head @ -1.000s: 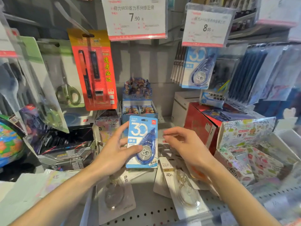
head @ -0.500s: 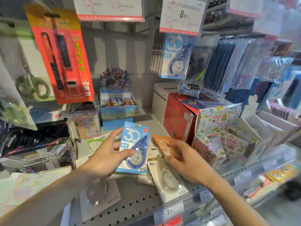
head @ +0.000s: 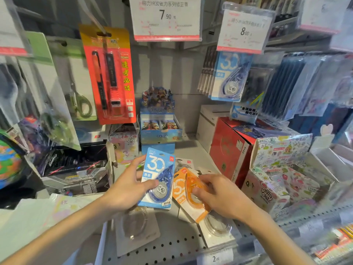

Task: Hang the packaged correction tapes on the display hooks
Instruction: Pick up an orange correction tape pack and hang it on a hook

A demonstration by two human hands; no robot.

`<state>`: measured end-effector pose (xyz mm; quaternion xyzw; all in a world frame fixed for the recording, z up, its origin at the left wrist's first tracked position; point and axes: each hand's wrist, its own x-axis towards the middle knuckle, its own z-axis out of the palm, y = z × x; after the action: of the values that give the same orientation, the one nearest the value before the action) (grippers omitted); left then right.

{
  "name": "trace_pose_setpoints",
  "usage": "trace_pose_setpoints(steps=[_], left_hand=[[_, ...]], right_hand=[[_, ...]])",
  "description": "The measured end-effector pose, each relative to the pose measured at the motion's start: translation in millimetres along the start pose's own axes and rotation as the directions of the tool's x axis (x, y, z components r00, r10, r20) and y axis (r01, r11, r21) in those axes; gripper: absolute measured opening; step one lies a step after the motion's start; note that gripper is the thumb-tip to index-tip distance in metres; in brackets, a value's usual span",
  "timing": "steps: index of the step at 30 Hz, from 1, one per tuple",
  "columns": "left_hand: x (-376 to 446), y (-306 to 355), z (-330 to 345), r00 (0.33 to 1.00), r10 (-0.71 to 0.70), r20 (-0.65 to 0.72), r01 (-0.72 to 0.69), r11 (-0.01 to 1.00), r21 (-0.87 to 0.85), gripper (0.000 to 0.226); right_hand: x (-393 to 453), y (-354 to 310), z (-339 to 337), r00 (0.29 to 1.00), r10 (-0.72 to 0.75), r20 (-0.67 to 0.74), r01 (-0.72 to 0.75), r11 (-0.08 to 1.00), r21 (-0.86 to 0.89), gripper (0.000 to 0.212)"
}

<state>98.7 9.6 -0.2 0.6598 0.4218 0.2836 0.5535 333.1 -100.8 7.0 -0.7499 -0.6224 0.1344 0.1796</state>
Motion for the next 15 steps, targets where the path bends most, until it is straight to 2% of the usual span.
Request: trace_pose_setpoints(steps=[4,8,9,12,13,15], left_hand=[[-2,-1,-3,1.000,0.008,0.000,-0.008,1.000,-0.002,0.077],[-7,3,-7,0.999,0.033,0.014,-0.032,0.998,-0.053,0.076],[-9,4,-8,0.999,0.045,0.003,-0.045,0.998,-0.053,0.076],[-14,8,-14,0.996,0.087,-0.034,-0.088,0.995,-0.051,0.078],[-16,9,-16,0.994,0.104,-0.043,-0.106,0.993,-0.056,0.078],[-21,11,-20,0.988,0.142,-0.062,-0.146,0.987,-0.069,0.077]], right_hand=[[3,-6,3,1.000,0.005,0.018,-0.007,0.996,0.092,0.038],[4,-12,-1,0.997,0.070,0.031,-0.075,0.973,0.220,0.058],[4,-13,-2,0.996,0.084,0.029,-0.089,0.968,0.233,0.056],[4,-18,-5,0.996,0.083,0.008,-0.082,0.952,0.296,0.026],[3,-20,-6,0.996,0.090,-0.002,-0.084,0.945,0.317,0.025],[2,-24,-9,0.993,0.116,-0.004,-0.107,0.926,0.361,0.035]])
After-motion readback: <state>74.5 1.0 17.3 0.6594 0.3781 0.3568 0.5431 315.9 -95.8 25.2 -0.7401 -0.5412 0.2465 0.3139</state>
